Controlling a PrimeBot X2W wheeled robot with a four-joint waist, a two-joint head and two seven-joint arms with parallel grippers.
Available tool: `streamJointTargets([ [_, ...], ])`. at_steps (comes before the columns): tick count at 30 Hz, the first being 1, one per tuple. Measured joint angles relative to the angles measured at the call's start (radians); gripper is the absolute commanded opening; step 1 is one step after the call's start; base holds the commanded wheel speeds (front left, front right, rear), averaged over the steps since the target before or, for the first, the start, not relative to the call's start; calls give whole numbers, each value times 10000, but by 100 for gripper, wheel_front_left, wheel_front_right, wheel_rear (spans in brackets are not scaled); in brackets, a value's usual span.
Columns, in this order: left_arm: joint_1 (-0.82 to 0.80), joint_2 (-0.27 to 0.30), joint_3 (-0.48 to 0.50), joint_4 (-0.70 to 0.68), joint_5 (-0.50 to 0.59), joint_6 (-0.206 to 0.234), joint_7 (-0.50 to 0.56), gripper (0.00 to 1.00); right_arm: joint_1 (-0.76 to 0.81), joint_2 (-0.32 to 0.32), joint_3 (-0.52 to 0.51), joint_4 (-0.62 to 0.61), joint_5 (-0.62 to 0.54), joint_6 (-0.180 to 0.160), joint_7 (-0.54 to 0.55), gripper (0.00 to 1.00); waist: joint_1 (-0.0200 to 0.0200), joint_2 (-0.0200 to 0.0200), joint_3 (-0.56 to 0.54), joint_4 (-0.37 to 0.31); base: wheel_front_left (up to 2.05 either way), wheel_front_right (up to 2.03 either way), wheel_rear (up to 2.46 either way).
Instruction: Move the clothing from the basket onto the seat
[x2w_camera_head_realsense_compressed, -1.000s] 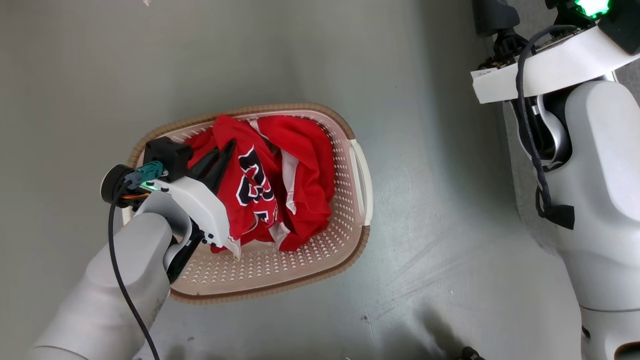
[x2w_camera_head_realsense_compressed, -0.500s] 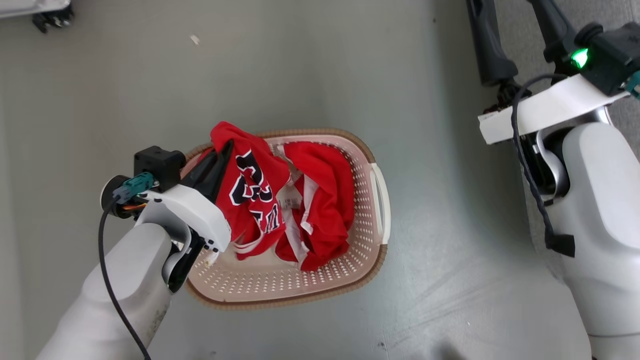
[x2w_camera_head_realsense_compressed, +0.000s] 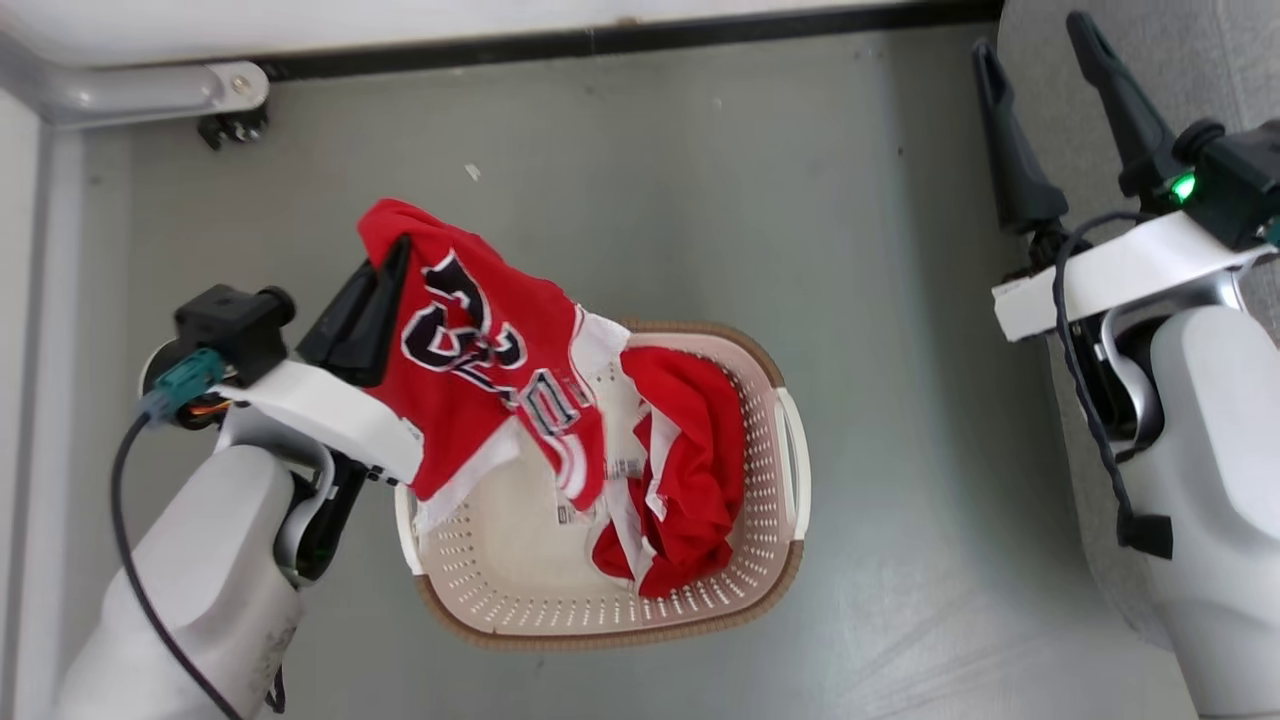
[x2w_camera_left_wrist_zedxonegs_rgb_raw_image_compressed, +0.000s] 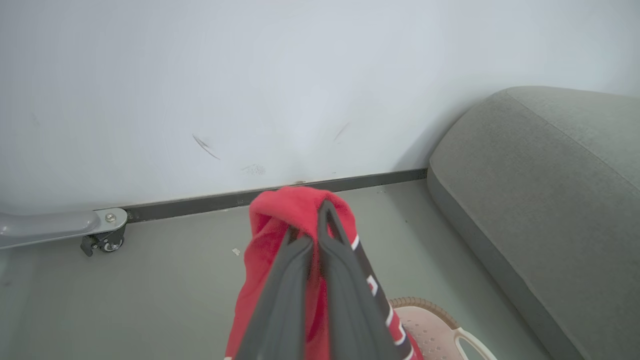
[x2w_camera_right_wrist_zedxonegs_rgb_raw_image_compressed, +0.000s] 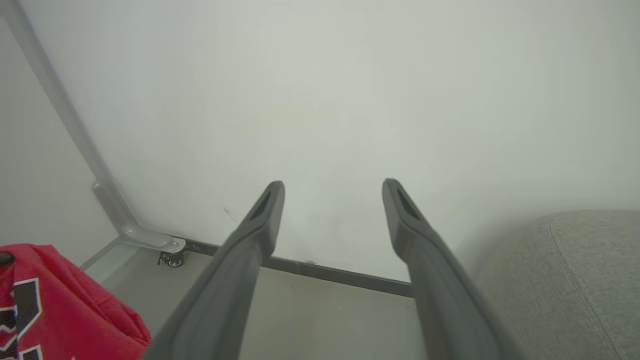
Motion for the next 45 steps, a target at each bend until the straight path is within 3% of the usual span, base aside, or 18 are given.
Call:
streamJointTargets([
  [20, 1615, 169, 2439, -2615, 1047, 84, -31, 0, 1829, 150, -779, -19, 25, 0, 0, 100, 0, 0, -1972, 316, 0, 0, 0],
  [45, 4293, -42, 3764, -3409, 2190, 173, -29, 0, 3729, 470, -794, -59, 52, 0, 0, 100, 0, 0, -3888, 76, 0, 0, 0],
])
